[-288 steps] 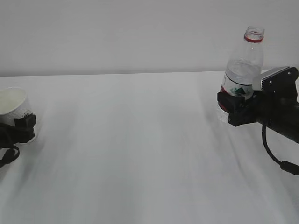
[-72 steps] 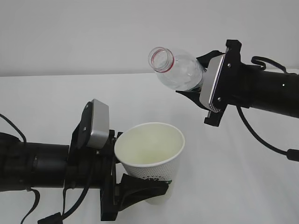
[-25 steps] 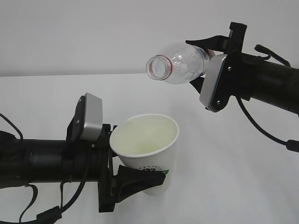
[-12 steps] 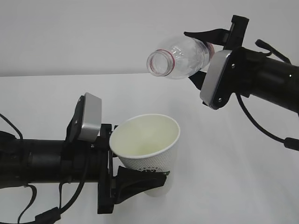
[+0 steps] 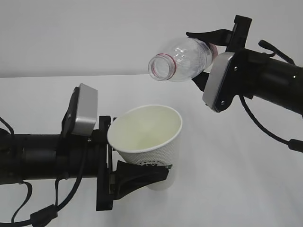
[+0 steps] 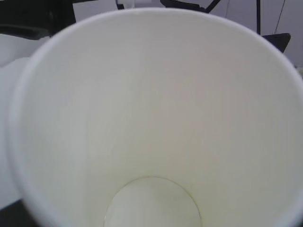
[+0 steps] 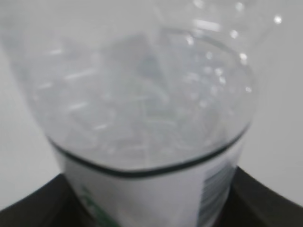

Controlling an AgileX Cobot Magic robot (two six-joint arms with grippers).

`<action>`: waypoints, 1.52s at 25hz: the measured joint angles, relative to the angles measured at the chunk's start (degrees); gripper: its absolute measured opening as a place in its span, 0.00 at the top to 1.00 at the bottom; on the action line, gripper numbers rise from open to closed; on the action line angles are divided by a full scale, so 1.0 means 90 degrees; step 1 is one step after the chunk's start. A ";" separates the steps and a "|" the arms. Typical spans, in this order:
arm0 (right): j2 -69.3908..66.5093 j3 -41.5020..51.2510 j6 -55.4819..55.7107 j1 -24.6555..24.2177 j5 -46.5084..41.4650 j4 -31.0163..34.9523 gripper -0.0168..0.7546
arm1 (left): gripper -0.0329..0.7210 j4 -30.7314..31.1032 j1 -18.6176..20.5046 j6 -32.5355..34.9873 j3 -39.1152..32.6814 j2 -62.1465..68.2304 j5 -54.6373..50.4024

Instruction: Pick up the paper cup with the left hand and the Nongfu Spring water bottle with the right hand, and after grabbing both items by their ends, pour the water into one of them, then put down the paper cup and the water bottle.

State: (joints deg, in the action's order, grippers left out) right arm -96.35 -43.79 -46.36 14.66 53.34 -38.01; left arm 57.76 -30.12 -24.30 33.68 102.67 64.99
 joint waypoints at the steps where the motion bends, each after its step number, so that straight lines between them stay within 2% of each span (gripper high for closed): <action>1: 0.0000 0.0000 -0.0020 0.0000 0.0000 0.0000 0.37 | 0.25 0.0007 0.0000 0.0000 0.0000 -0.0039 -0.0042; 16: 0.0000 0.0000 -0.0173 0.0000 0.0299 0.0000 0.37 | 0.25 0.0212 0.0000 -0.0424 0.0000 -0.0129 -0.0498; 38: 0.0000 0.0000 -0.0564 0.0000 0.0299 0.0000 0.37 | 0.25 0.0508 0.0000 -0.0447 0.0000 -0.0129 -0.0527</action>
State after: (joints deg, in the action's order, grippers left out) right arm -96.35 -43.79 -51.43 14.66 56.03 -38.01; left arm 62.33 -30.12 -28.32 33.68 101.51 60.25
